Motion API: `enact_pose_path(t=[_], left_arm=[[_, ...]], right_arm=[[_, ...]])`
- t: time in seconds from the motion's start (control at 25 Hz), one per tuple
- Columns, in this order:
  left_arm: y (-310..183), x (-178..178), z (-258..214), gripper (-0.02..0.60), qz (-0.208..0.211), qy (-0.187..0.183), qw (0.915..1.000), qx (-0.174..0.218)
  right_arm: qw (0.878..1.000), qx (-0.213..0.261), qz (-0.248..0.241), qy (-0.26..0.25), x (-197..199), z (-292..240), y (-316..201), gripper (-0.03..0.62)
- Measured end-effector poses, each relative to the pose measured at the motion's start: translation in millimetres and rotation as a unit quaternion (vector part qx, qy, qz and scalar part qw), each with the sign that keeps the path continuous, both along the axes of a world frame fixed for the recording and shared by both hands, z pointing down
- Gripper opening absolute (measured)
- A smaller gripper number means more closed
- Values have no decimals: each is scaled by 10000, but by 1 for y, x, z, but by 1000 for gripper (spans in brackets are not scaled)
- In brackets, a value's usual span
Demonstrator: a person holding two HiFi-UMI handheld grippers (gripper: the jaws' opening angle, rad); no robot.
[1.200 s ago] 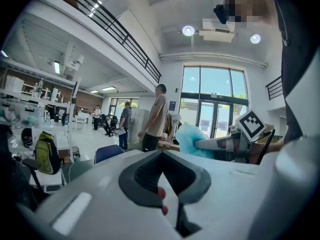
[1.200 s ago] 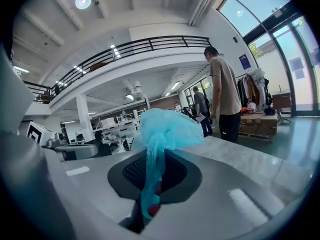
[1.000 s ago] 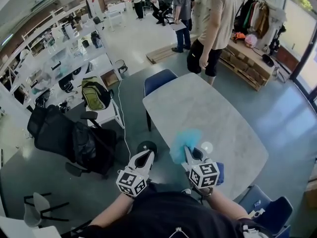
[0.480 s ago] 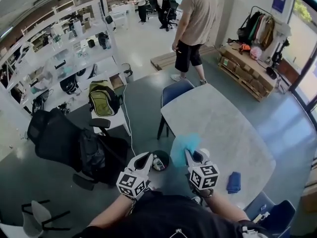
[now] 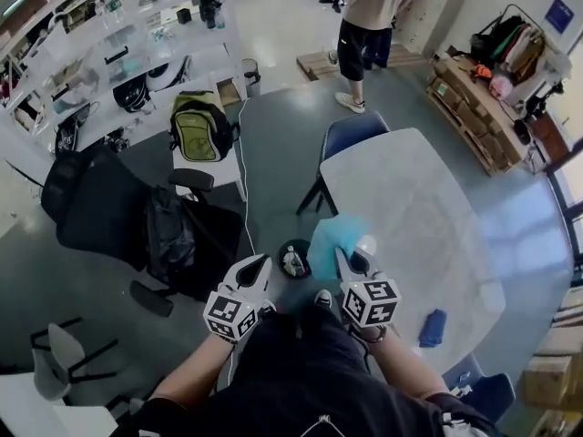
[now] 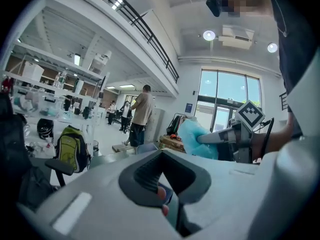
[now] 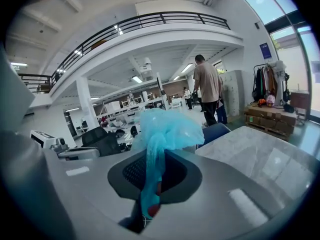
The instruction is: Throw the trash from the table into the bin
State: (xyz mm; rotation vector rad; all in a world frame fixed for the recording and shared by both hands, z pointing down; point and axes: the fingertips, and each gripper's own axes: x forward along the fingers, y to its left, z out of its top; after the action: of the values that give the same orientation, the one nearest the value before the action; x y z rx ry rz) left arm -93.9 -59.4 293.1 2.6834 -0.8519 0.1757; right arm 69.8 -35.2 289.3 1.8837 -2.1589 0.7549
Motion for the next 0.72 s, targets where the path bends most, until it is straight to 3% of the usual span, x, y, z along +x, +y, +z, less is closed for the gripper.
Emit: enact_pose_path(t=[0.2, 0.4, 0.72], left_arm=[[-13, -15, 44, 2, -515, -179, 9979, -339], [-23, -20, 93, 2, -806, -391, 9934, -717], [-2, -28, 192, 2, -1130, -591, 9808, -1478]], right_arm=[[9982, -446, -395, 49, -2, 55, -28, 46], [9928, -1109, -460, -26, 3, 147, -48, 46], [9726, -2254, -536, -195, 5, 318, -53, 46]])
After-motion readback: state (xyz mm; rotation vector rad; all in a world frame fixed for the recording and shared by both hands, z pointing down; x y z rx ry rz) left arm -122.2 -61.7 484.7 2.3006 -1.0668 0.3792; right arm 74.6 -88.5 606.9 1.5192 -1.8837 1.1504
